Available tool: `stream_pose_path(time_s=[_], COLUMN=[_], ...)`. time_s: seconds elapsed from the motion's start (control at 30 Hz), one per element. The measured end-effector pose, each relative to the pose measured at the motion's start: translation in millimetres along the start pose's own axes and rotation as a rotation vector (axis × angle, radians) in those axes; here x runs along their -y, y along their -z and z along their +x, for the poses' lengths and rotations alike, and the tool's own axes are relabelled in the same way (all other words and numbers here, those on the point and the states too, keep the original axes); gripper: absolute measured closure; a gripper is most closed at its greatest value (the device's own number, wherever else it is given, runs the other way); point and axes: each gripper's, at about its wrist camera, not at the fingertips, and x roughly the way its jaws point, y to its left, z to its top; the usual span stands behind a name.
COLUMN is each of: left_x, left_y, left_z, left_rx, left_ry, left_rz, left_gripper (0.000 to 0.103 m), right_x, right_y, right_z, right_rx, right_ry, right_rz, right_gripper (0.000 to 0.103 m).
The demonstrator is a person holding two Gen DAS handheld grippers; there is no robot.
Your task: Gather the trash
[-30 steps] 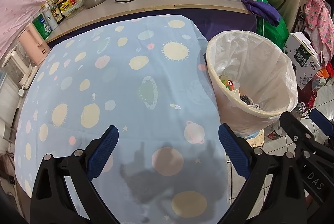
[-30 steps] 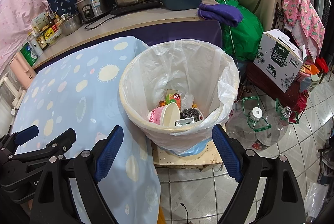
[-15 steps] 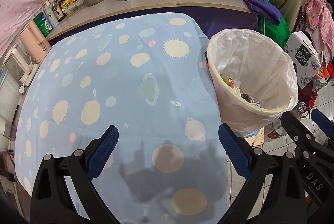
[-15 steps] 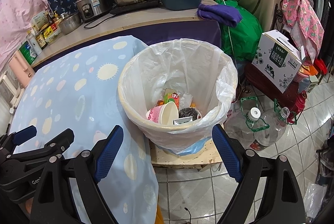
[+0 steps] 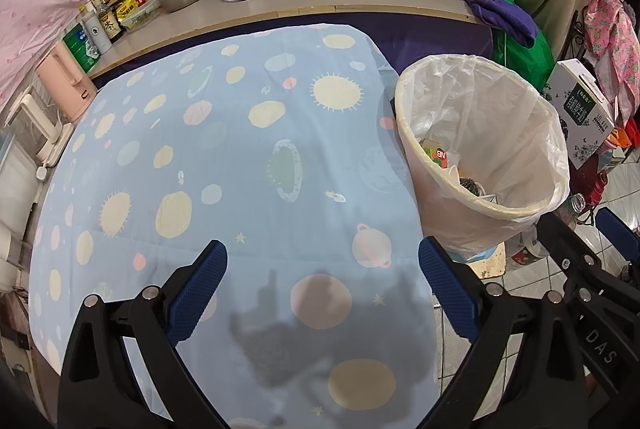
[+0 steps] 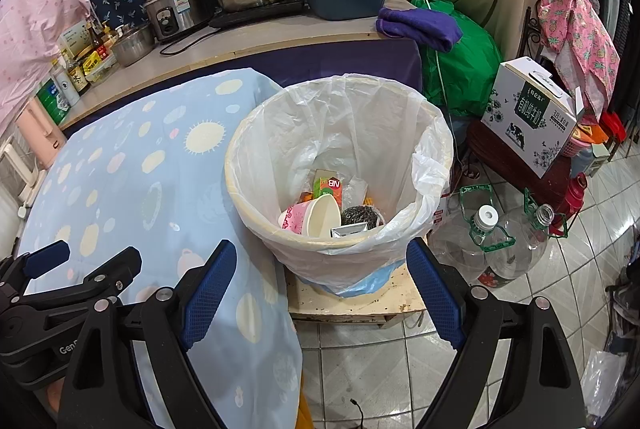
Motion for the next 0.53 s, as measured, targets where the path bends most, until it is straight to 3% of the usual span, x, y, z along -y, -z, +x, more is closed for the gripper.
stream_pose_path(time_s=[0.53], left_x=[-3.8], left_y=[0.2], left_z=[-0.9], left_rx=[-0.012], left_ry=[0.000], left_rz=[-0.017], left_gripper=[0.011], right_x=[-2.3], right_y=[-2.0], right_z=[-3.2], right_rx=[0.001], right_ry=[-0.002], right_rz=[-0.007], right_gripper=[0.019])
